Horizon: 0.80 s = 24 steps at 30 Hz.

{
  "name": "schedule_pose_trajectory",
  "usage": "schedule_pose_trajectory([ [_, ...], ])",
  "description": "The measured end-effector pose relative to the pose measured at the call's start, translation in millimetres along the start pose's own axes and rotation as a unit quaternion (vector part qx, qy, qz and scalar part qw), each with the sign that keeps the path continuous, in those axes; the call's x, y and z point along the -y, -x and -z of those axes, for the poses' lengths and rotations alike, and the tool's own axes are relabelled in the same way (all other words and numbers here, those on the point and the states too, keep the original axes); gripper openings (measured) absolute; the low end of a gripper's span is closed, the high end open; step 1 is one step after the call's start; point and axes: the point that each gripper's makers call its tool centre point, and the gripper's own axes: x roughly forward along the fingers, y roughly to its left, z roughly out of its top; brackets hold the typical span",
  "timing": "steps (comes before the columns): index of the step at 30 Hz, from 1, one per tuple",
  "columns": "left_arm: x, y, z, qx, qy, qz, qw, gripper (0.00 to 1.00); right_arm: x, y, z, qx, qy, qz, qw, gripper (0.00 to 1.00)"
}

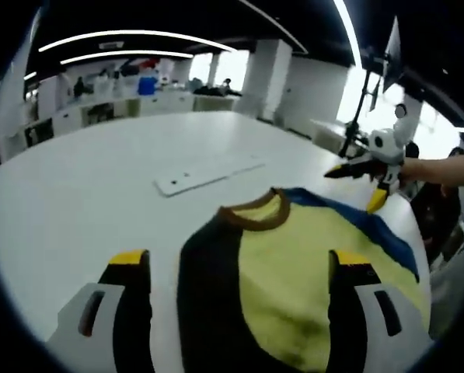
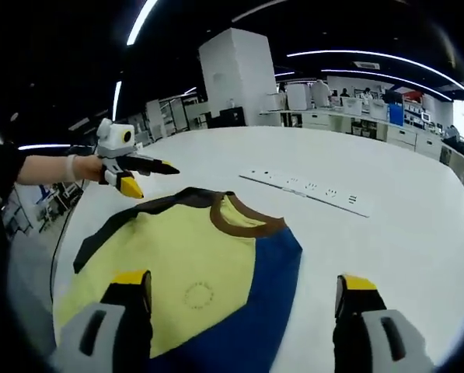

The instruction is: Fold the garment on the visible template until the final outline fits inside the template.

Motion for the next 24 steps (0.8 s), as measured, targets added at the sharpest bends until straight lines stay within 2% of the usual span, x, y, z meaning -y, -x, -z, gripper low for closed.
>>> schedule_pose_trajectory([
  [7,16.1,29,1.5,0.013,0.003,0.005,0.9999,0.91,-17,22,3.7,0.006,-0.001,-0.001,1.0,0.99],
  [16,41.3,71,18.0,0.022,0.012,0.001,0.9997,0.9,-44,57,19.6,0.002,-0.002,0.001,1.0,0.99],
  [20,52.2,86,25.2,0.026,0.012,-0.006,0.9996,0.89,-56,71,22.8,0.009,-0.006,0.003,0.9999,0.99],
  [24,62.6,102,36.4,0.037,0.028,-0.013,0.9988,0.89,-67,85,25.8,0.016,-0.009,0.007,0.9998,0.99],
])
